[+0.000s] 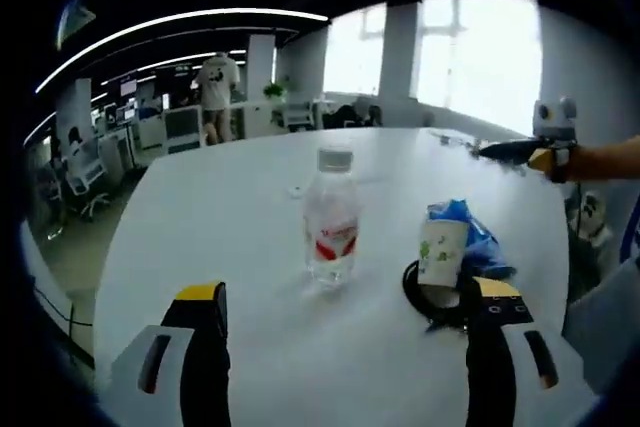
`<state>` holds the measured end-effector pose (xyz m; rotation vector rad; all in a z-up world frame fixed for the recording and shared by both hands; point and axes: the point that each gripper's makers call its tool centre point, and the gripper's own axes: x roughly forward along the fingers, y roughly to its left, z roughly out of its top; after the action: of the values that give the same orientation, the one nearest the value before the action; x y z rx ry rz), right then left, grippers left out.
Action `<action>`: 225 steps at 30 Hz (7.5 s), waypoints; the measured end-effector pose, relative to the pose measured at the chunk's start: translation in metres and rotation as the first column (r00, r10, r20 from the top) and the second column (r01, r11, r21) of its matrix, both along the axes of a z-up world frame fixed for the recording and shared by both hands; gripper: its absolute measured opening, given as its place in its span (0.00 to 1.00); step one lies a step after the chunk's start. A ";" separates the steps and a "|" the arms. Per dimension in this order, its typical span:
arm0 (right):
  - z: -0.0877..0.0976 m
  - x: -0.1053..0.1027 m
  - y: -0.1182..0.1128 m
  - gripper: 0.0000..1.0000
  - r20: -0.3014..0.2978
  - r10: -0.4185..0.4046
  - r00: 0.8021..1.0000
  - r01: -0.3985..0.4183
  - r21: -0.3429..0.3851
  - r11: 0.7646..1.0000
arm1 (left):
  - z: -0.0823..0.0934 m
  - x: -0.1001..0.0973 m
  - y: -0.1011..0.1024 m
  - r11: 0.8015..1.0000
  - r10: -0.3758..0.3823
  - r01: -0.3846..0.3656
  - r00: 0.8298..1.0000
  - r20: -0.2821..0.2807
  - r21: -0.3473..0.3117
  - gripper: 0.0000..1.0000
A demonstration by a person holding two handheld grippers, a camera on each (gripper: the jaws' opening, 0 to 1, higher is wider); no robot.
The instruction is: Arrange the tabletop items into an orderly group along one side of the table until the central work area is clear of visible clutter.
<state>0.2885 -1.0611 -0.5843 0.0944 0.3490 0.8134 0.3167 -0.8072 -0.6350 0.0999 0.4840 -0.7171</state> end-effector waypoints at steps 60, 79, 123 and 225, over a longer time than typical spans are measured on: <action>-0.013 -0.038 -0.038 0.68 -0.062 -0.044 0.997 0.041 -0.050 0.998 | 0.008 -0.066 -0.006 0.998 -0.038 0.041 0.998 -0.057 0.040 0.87; -0.029 -0.007 0.033 0.60 -0.104 0.117 0.988 -0.125 -0.075 0.989 | -0.003 -0.082 0.008 1.000 -0.002 0.004 0.997 -0.075 0.019 0.84; -0.100 0.023 0.100 0.02 -0.397 0.198 0.896 -0.251 -0.086 0.964 | -0.033 -0.093 0.022 0.994 0.074 -0.085 0.986 -0.151 -0.073 0.75; -0.056 0.061 0.116 0.36 -0.107 0.359 0.927 -0.373 -0.356 0.857 | -0.037 -0.095 0.012 0.984 0.109 -0.130 0.980 -0.167 -0.124 0.76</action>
<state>0.3491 -0.9450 -0.6406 -0.3235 0.5623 1.1103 0.2221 -0.7949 -0.6724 -0.1133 0.5884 -0.6398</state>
